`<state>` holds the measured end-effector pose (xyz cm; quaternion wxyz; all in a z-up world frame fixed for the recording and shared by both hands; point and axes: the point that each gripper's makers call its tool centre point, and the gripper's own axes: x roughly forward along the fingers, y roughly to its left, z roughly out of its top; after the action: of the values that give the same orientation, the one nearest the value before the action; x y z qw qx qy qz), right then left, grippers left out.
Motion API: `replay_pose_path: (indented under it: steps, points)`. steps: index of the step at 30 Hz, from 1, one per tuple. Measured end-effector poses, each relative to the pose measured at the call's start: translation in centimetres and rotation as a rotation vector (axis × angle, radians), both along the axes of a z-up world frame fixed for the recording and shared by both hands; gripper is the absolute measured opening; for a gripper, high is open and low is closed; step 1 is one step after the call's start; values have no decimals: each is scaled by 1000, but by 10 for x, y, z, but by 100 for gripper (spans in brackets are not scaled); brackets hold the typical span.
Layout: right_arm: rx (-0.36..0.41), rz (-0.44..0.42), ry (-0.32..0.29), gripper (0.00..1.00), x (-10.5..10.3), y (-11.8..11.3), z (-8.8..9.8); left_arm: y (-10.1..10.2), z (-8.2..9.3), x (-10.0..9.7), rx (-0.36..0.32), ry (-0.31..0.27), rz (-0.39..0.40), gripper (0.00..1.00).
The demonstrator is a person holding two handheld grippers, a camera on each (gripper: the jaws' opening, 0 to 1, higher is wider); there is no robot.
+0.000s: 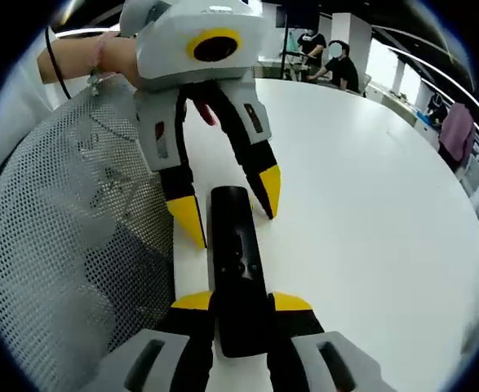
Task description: Press the specified remote control buttons in sequence, fully releasing each button before pressing the next.
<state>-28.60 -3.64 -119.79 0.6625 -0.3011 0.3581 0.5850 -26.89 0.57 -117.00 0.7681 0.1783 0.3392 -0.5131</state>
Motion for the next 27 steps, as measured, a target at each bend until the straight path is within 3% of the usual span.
replay_pose_path:
  steps: [4, 7, 10, 14, 18, 21, 23, 27]
  points:
    - [-2, -3, 7, 21, 0, -1, 0, 5, 36, 18, -181, -43, 162, 56]
    - [-1, -7, 14, 21, 1, -1, 0, 22, 75, 35, -313, -142, 307, 69]
    - [0, -15, 27, 21, 3, -1, 1, 42, 96, 41, -290, -275, 362, 76]
    - [-4, -17, 32, 21, 5, -2, 1, 62, 122, 43, -356, -395, 462, 84]
    - [-5, -21, 36, 21, 7, -2, 1, 80, 137, 43, -415, -464, 551, 100]
    - [-5, -28, 42, 21, 9, -3, 1, 89, 146, 42, -451, -490, 600, 100]
    - [-7, -27, 44, 21, 10, -3, 2, 98, 157, 42, -471, -550, 635, 100]
    - [-18, -27, 41, 21, 21, -3, 1, 106, 173, 39, -526, -619, 679, 100]
